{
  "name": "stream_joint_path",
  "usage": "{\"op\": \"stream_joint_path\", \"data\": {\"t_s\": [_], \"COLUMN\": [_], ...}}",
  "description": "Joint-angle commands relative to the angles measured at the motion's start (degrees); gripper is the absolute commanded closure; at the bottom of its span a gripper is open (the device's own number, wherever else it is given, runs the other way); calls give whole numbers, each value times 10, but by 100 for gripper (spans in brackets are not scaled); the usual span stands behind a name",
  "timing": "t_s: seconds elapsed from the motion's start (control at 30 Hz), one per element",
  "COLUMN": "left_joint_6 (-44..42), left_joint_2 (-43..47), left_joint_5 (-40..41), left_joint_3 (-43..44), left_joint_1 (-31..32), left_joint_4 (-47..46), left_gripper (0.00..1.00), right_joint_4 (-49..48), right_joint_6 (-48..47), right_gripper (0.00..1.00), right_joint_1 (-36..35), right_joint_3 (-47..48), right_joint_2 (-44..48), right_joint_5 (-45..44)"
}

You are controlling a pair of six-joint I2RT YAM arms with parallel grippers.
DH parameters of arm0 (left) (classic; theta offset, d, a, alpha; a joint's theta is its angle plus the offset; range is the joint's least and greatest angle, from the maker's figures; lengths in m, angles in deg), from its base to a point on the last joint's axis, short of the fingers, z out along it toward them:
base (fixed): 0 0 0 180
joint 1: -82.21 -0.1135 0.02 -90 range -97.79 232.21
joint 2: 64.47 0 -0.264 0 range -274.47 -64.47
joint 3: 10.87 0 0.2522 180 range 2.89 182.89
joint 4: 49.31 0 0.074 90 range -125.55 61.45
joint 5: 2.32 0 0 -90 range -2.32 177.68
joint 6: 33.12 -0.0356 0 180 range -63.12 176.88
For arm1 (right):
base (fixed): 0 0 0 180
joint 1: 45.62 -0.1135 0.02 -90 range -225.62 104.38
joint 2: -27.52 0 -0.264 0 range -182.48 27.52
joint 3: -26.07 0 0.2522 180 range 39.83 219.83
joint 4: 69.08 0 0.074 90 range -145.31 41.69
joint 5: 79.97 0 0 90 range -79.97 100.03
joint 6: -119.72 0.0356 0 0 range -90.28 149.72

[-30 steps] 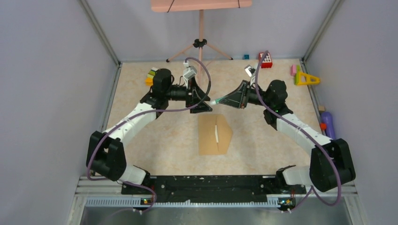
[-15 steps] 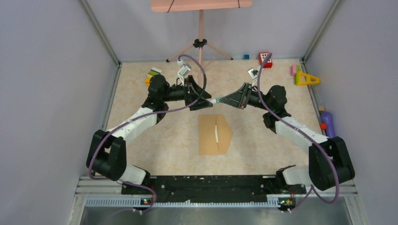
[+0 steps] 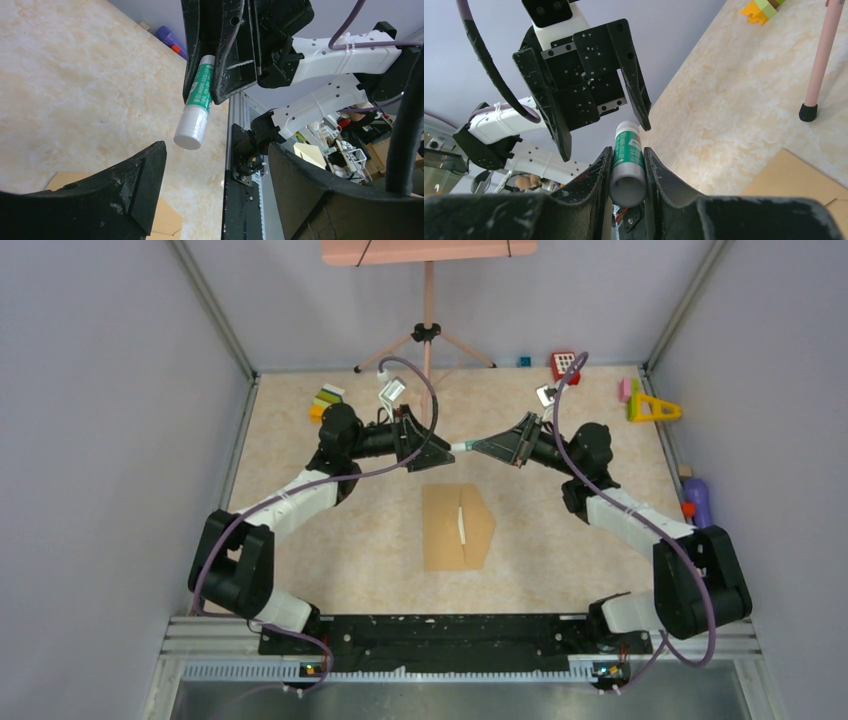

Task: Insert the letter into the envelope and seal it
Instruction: Open the solid glue cap from the solid glue.

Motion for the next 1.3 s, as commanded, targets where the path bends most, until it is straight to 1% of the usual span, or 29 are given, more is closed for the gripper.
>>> {"op": "stream_joint_path", "data": {"t_s": [0.0, 0.27, 0.4, 0.57, 0.8, 1.0, 1.27], "left_joint_6": [11, 8, 4, -2, -2, 5, 2], "left_joint_2": [-5, -10, -14, -19, -20, -22, -27], "left_joint_5": [11, 18, 21, 24, 24, 21, 20], "left_joint_3": [-2, -3, -2, -3, -2, 1, 1], "left_joint_1": [-2, -2, -2, -2, -2, -2, 0], "left_joint_4": [-42, -36, -30, -25, -24, -28, -24], "left_gripper": [21, 21, 24, 24, 27, 34, 34], "right_joint_4": [-35, -49, -53, -59, -61, -63, -65], "right_joint_6": [9, 23, 27, 34, 39, 39, 40], "right_gripper": [100, 100, 100, 100, 100, 100, 100], "right_joint_1": [6, 6, 6, 6, 5, 1, -2], "right_joint_3": [-6, -8, -9, -9, -8, -8, -6], "right_joint_2": [-4, -10, -12, -15, -15, -21, -24], "right_joint_5": [-8, -4, -4, -1, 1, 3, 5]}}
